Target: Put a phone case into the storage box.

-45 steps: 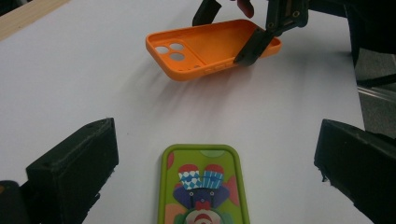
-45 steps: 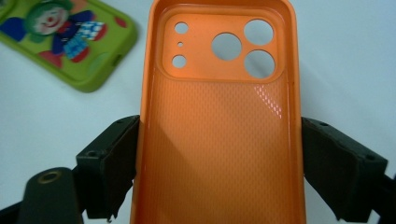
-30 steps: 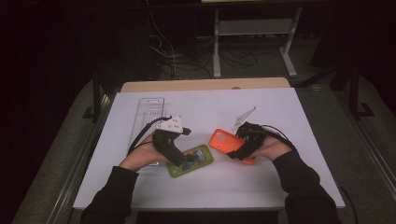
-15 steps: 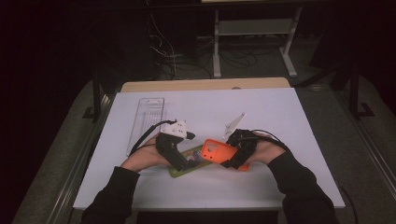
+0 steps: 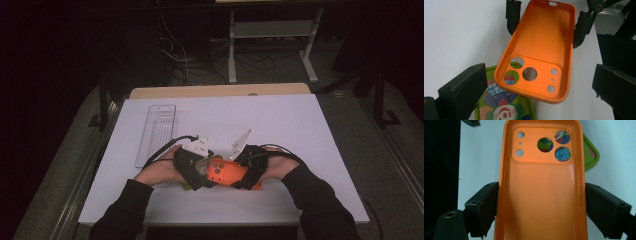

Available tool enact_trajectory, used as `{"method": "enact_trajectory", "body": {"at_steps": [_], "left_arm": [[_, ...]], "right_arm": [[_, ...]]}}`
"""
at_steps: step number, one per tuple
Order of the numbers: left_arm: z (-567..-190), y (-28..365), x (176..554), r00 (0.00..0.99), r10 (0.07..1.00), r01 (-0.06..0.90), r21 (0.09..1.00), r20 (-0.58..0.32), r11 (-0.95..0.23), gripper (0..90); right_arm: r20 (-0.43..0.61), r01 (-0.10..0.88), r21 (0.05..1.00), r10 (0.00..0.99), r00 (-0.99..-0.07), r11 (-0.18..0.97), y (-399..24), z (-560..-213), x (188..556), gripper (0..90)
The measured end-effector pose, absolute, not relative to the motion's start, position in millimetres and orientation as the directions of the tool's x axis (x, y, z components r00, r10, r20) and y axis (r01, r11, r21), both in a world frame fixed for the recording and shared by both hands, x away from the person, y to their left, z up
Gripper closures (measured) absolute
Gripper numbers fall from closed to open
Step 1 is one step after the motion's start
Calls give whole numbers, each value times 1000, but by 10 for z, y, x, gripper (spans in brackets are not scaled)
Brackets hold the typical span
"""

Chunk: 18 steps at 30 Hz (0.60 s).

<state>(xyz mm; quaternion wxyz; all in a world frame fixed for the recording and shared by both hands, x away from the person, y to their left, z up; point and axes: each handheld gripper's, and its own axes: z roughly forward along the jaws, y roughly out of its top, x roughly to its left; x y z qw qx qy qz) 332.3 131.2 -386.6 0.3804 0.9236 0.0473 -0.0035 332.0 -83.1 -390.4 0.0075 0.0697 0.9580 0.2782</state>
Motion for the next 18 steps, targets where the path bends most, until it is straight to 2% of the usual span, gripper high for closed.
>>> {"method": "enact_trajectory", "body": {"at_steps": [5,18], "left_arm": [[-3917,1277,3294,994,84,105,684,-64,-722,0],[-4028,1186,3227,996,30,74,627,-80,-776,0]], "right_arm": [[15,97,532,105,-994,841,-773,-3903,3287,150],[11,43,536,44,-999,843,-658,-3882,3200,150]]}}
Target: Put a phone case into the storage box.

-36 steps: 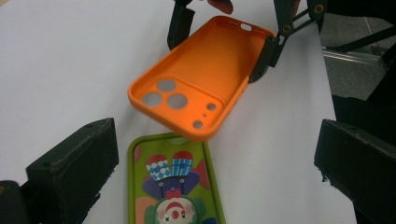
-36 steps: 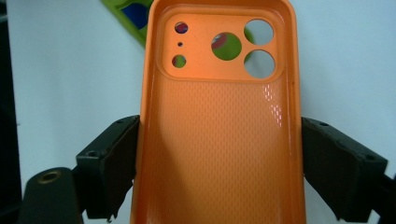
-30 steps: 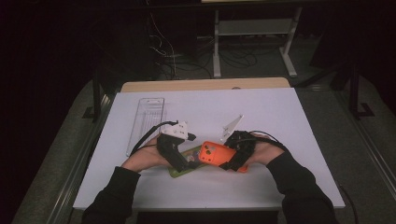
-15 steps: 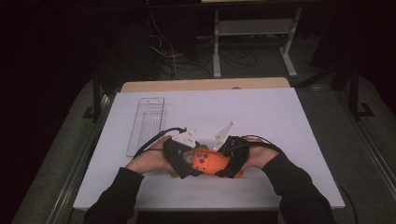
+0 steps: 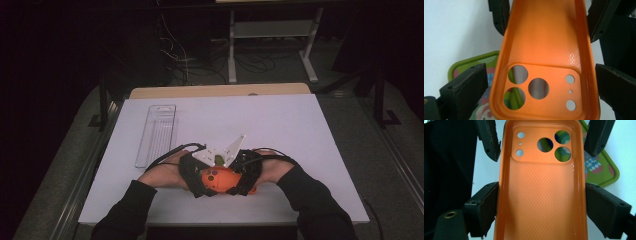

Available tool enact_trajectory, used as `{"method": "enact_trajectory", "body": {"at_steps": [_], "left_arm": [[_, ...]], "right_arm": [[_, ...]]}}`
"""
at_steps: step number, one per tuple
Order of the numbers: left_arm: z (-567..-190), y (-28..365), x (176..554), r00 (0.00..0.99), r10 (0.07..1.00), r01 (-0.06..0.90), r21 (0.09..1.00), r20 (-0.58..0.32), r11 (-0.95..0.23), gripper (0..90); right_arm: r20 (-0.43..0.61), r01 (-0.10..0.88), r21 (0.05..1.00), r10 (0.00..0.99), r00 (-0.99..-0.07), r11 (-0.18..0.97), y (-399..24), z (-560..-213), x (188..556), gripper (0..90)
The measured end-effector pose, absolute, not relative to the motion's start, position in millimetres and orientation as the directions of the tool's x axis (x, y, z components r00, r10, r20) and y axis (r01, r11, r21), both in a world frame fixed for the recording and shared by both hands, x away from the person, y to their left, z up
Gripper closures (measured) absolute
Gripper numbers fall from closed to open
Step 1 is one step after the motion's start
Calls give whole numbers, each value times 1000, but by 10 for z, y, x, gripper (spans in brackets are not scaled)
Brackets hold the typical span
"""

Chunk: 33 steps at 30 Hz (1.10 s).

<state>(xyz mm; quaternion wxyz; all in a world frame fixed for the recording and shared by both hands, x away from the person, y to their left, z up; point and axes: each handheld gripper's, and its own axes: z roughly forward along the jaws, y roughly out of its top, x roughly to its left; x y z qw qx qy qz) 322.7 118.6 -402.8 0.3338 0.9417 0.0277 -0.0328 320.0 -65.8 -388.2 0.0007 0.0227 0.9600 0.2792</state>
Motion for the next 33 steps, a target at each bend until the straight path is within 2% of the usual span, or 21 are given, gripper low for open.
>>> {"method": "enact_trajectory", "body": {"at_steps": [2,9,33], "left_arm": [[-4030,1182,3223,997,26,66,629,-73,-775,64],[-4039,1172,3209,998,8,49,626,-69,-779,111],[-4024,1183,3216,995,-16,52,634,-100,-772,158]], "right_arm": [[13,40,538,39,-999,842,-653,-3878,3195,150],[7,30,544,31,-999,838,-645,-3878,3196,150],[35,44,566,29,-999,823,-671,-3879,3197,143]]}}
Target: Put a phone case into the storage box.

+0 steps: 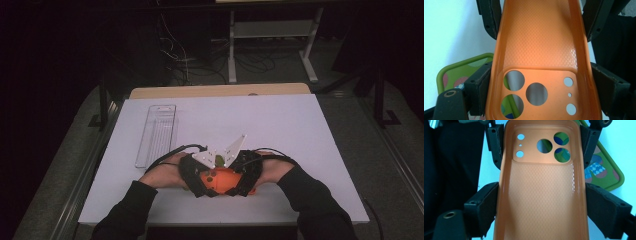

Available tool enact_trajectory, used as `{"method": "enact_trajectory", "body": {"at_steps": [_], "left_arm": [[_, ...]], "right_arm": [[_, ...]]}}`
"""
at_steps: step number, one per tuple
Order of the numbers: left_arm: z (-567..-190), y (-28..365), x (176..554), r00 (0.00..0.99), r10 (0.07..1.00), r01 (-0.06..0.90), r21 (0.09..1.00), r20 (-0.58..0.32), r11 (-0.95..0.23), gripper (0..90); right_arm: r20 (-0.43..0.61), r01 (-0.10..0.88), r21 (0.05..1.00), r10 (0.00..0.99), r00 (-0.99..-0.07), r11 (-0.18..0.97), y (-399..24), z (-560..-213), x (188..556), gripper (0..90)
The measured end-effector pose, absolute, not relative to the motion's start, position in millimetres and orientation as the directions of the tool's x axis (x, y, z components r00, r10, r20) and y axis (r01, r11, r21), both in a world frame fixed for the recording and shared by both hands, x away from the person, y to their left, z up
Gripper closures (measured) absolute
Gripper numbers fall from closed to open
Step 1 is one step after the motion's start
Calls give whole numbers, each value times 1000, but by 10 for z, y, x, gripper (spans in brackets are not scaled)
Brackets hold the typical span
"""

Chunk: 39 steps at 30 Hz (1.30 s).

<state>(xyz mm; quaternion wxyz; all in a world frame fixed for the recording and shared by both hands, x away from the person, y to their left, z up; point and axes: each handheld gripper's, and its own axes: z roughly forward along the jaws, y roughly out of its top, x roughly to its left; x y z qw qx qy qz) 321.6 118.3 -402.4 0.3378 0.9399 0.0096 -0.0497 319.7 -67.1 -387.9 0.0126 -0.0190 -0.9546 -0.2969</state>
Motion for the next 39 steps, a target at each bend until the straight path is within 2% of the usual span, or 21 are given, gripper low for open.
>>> {"method": "enact_trajectory", "body": {"at_steps": [4,10,11,13,18,19,23,32,39], "left_arm": [[-3998,1200,3232,996,18,72,638,-90,-766,158],[-3991,1243,3253,993,86,117,648,-79,-753,157],[-3992,1258,3266,991,105,133,644,-82,-753,157],[-3988,1279,3271,989,129,146,643,-74,-752,157],[-3974,1310,3271,975,214,201,628,-56,-752,157],[-3970,1317,3275,972,230,210,625,-50,-752,157],[-3962,1354,3287,957,283,256,620,-56,-742,156],[-3913,1441,3339,928,369,319,635,-58,-703,156],[-3885,1481,3367,883,466,393,637,-60,-663,156]], "right_arm": [[48,77,608,61,-997,790,-731,-3835,3219,119],[50,162,645,170,-984,747,-934,-3715,3270,100],[63,198,643,206,-977,740,-976,-3700,3270,101],[48,206,664,234,-971,719,-1062,-3687,3306,126],[62,305,691,367,-928,655,-1270,-3666,3336,121],[88,348,690,404,-911,635,-1297,-3658,3322,114],[102,418,707,502,-859,571,-1405,-3672,3328,70],[75,493,710,641,-764,504,-1538,-3792,3293,11],[81,538,725,722,-687,430,-1529,-3950,3218,0]]}}
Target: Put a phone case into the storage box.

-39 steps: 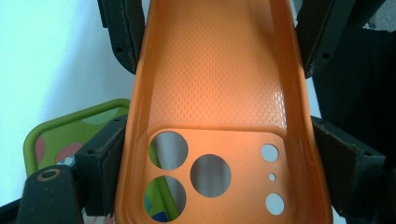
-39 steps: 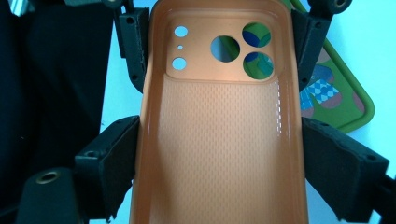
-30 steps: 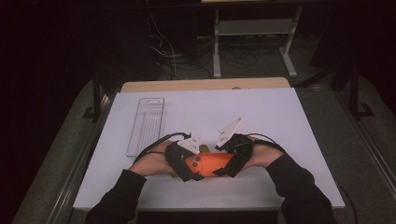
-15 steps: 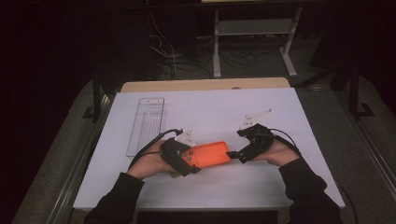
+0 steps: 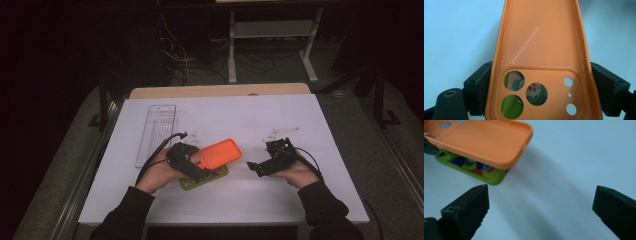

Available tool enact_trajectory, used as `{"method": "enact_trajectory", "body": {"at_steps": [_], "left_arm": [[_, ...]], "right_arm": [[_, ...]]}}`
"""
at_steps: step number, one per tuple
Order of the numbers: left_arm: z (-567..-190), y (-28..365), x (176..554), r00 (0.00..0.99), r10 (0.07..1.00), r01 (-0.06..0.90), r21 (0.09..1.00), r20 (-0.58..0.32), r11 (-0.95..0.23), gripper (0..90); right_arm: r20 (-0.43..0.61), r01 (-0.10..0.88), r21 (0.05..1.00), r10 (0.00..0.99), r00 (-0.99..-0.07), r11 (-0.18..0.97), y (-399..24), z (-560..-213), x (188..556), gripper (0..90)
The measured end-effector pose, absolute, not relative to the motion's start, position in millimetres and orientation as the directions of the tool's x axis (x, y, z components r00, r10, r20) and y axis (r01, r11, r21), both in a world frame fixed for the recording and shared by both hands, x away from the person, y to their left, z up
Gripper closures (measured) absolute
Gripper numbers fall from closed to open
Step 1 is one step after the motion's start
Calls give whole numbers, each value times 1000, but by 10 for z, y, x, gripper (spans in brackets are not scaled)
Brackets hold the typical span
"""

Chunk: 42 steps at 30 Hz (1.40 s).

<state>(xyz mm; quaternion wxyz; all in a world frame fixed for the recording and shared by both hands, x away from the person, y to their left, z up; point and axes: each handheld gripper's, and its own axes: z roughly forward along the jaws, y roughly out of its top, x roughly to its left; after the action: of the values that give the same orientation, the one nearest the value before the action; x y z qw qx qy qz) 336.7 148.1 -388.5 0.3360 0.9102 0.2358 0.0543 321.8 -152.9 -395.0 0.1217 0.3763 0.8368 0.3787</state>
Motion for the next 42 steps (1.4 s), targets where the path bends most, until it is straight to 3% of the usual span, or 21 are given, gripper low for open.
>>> {"method": "enact_trajectory", "body": {"at_steps": [7,10,22,42], "left_arm": [[-3898,1467,3358,846,533,424,635,-23,-646,157],[-3907,1459,3363,838,545,436,637,-31,-635,157],[-3908,1411,3344,823,566,460,632,-41,-623,157],[-3913,1394,3337,832,552,457,624,-50,-633,157]], "right_arm": [[87,567,736,779,-621,370,-1533,-4128,3157,0],[120,580,738,778,-617,346,-1532,-4176,3173,0],[91,553,753,776,-624,357,-1526,-4191,3223,1],[-261,328,741,701,-663,586,-1311,-4202,3085,1]]}}
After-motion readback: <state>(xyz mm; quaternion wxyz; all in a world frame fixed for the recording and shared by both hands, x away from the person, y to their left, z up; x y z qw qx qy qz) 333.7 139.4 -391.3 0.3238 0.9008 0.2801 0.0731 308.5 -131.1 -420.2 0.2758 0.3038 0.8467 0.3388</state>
